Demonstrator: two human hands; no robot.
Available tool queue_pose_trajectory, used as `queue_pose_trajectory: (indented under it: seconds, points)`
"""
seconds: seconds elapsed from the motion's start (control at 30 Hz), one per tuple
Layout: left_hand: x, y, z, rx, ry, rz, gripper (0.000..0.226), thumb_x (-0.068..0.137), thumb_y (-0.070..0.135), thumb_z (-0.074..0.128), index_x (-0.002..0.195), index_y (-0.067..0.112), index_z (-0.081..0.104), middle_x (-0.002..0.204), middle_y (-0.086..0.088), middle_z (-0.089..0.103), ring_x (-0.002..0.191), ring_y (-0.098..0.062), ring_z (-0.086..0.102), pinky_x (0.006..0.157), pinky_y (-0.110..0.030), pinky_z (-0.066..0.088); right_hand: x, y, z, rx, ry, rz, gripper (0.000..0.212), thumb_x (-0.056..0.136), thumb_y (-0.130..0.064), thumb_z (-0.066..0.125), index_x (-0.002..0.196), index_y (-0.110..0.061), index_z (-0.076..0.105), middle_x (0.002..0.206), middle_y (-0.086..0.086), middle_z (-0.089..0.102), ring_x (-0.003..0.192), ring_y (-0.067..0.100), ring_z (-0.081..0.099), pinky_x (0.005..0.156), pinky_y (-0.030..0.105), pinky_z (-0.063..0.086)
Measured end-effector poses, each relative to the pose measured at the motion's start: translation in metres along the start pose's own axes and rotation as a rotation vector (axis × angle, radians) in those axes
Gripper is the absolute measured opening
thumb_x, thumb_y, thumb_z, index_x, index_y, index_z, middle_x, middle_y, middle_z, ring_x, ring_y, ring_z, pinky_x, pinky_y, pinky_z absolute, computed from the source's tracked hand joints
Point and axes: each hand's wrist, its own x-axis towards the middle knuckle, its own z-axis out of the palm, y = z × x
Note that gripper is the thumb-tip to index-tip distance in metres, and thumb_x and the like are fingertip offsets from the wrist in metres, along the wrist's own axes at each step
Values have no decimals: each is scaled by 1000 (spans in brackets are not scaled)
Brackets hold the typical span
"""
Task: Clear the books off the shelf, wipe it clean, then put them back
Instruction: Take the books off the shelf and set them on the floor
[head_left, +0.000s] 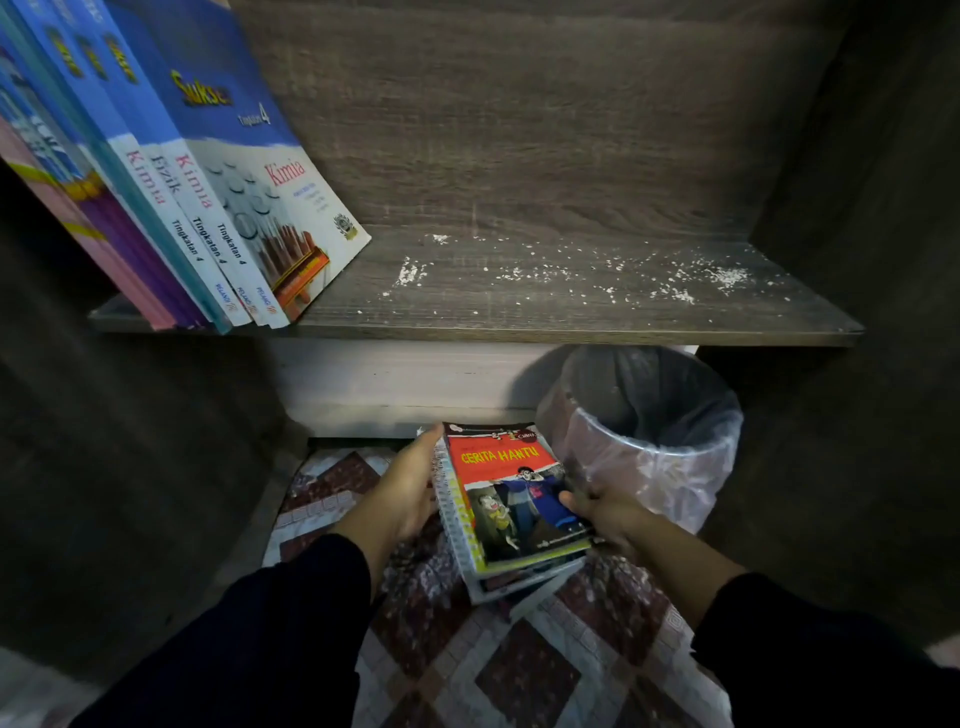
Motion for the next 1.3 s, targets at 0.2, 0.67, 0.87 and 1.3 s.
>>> queue_pose_trajectory:
  seconds: [0.2, 0.67, 0.87, 1.3]
  points:
    - [-4, 7, -1, 186, -54, -70, 61, 100, 51, 25, 135, 7, 46, 130, -13, 56, 127, -29, 46, 105, -36, 31, 8, -8, 5, -216, 72, -35, 35, 90, -8, 56, 124, -13, 55, 115, 22, 64, 103, 34, 63, 93, 42, 52]
    - [-116, 123, -52, 667, 143, 262, 11, 91, 23, 58, 95, 13, 61, 93, -8, 61, 84, -20, 54, 66, -27, 43, -113, -154, 53, -426, 7, -522, 20, 89, -21, 56, 78, -11, 70, 76, 8, 68, 67, 14, 56, 64, 25, 44]
    - [-158, 188, -87, 666, 687, 717, 21, 89, 11, 51, 102, 7, 66, 100, -13, 68, 90, -31, 64, 77, -31, 52, -142, -235, 99, -308, 40, -692, 28, 86, -10, 58, 60, -20, 61, 65, -6, 62, 58, 8, 51, 57, 23, 42]
    - [-153, 216, -117, 497, 845, 1033, 30, 95, 18, 51, 119, 6, 65, 112, -11, 69, 89, -24, 69, 76, -40, 59, -123, -276, 201, -568, 17, -817, 41, 75, -26, 76, 110, -15, 57, 104, 1, 66, 82, 13, 57, 54, 15, 41]
